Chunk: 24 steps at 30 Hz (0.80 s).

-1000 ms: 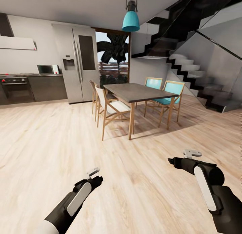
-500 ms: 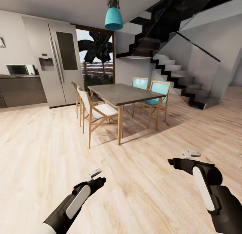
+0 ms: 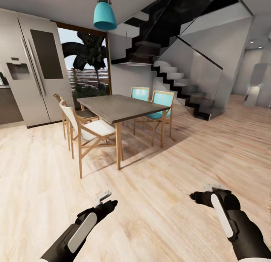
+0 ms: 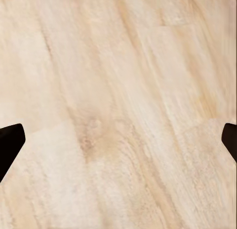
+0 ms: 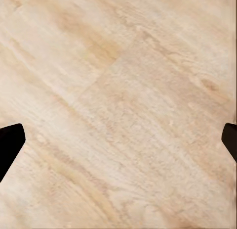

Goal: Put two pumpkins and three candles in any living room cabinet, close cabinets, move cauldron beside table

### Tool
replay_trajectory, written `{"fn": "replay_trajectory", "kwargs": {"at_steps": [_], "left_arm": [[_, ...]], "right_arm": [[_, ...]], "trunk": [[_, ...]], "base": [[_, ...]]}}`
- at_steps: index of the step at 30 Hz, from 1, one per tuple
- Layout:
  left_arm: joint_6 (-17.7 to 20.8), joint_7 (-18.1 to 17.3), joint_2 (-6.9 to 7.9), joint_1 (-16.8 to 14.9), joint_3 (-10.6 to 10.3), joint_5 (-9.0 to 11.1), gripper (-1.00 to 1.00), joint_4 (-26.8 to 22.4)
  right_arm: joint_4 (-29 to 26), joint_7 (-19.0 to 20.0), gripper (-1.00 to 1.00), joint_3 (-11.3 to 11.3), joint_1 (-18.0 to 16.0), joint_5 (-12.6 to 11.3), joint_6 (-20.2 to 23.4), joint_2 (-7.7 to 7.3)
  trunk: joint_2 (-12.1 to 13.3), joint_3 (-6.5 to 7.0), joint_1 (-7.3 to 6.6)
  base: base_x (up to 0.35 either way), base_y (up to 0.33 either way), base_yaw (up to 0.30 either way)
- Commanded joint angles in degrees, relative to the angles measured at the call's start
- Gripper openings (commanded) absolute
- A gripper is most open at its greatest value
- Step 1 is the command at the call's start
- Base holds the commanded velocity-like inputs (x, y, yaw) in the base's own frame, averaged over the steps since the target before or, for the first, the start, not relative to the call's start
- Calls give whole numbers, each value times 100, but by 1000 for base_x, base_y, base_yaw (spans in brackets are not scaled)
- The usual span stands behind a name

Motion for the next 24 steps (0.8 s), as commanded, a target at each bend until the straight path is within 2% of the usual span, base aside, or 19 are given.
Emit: {"fn": "replay_trajectory", "kwargs": {"at_steps": [1, 2, 4, 5, 9, 10, 11, 12, 14, 18, 24], "left_arm": [[-12, -147, 23, 7, -23, 59, 100, -6], [9, -225, 31, 11, -22, 66, 100, -12], [345, -438, 22, -27, -11, 81, 100, -3], [714, -737, -6, -74, -3, 78, 100, 35], [867, -949, -31, -97, -6, 76, 100, 281], [878, -984, -38, -100, -10, 76, 100, 431], [845, -1022, -53, -106, -1, 109, 100, 645], [765, -1034, -100, -108, -18, 100, 100, 720], [633, -1010, -210, -109, -46, 68, 100, 763], [397, -984, -315, -107, -74, 45, 100, 788], [292, -967, -352, -107, -78, 37, 100, 819]], "right_arm": [[92, -87, 100, 6, 70, -11, -207, -10], [125, -97, 100, 6, 133, 40, -311, -13], [135, -110, 100, 11, 416, 370, -602, -13], [-70, -124, 100, 5, 646, 680, -693, 25], [-291, -147, 100, -5, 608, 843, -643, 71], [-387, -164, 100, 10, 552, 880, -590, 129], [-640, -230, 100, 112, 495, 961, -524, 279], [-804, -266, 100, 182, 476, 1008, -456, 340], [-942, -283, 100, 223, 469, 1030, -276, 371], [-1026, -307, 100, 225, 497, 1049, -69, 392], [-1043, -283, 100, 229, 511, 1040, 1, 394]], "trunk": [[-3, -6, 2], [-3, -6, 2], [-3, -6, 2], [-3, -7, 2], [-3, -15, 2], [-3, -17, 2], [-3, -18, 2], [-3, -18, 2], [-3, -19, 2], [-3, -19, 2], [-3, -19, 2]], "base": [[340, 0, -270], [340, 0, -270], [340, 0, -270], [340, 0, -270], [340, 0, -269], [341, 0, -269], [341, 0, -271], [341, -5, -273], [341, -33, -274], [338, -96, -276], [331, -148, -276]]}}
